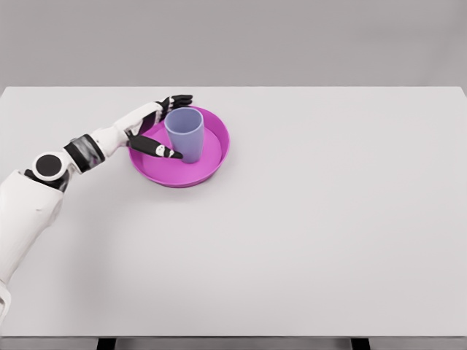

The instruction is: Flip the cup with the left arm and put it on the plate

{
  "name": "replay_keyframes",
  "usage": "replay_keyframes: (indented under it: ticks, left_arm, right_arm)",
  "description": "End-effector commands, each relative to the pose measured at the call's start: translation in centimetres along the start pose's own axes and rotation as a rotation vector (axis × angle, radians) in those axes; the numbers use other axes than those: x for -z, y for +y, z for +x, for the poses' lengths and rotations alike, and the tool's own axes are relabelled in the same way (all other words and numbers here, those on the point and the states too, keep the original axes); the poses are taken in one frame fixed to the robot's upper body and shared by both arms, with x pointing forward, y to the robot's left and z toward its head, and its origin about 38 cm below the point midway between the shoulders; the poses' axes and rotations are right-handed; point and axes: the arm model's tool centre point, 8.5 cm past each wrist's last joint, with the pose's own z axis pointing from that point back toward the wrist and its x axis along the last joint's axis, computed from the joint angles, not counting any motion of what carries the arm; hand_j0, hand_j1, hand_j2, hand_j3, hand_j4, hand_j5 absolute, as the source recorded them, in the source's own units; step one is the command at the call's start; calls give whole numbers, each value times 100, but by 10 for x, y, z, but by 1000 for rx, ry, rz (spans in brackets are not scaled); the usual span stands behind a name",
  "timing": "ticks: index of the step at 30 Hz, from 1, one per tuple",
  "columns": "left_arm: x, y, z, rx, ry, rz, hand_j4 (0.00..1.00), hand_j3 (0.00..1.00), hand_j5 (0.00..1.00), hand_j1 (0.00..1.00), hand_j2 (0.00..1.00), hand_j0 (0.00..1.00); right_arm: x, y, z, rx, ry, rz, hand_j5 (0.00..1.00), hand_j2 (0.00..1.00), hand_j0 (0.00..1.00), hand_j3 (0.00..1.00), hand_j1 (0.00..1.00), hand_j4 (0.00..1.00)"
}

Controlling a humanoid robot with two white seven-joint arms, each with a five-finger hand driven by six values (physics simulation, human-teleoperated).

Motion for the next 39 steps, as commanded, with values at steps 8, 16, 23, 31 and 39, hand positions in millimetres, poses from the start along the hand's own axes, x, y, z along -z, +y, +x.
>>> replay_keyframes:
  ticks: [8,16,23,31,39]
  left_arm:
    - [-8,6,-10,-29,54,21,100,100,100,100,100,100]
    - [-42,44,-15,-19,98,118,100,100,100,100,100,100]
    - [-72,69,-12,9,109,177,100,100,100,100,100,100]
    - [-109,86,-2,63,8,280,100,100,100,100,100,100]
    - [-124,85,-3,116,-14,277,100,100,100,100,100,100]
  right_arm:
    - [0,0,0,0,0,0,100,100,100,100,100,100]
    - [0,0,0,0,0,0,100,100,100,100,100,100]
    - [0,0,0,0,1,0,100,100,100,100,100,100]
    - [0,0,0,0,0,0,100,100,100,100,100,100]
    - [0,0,0,0,0,1,100,100,100,100,100,100]
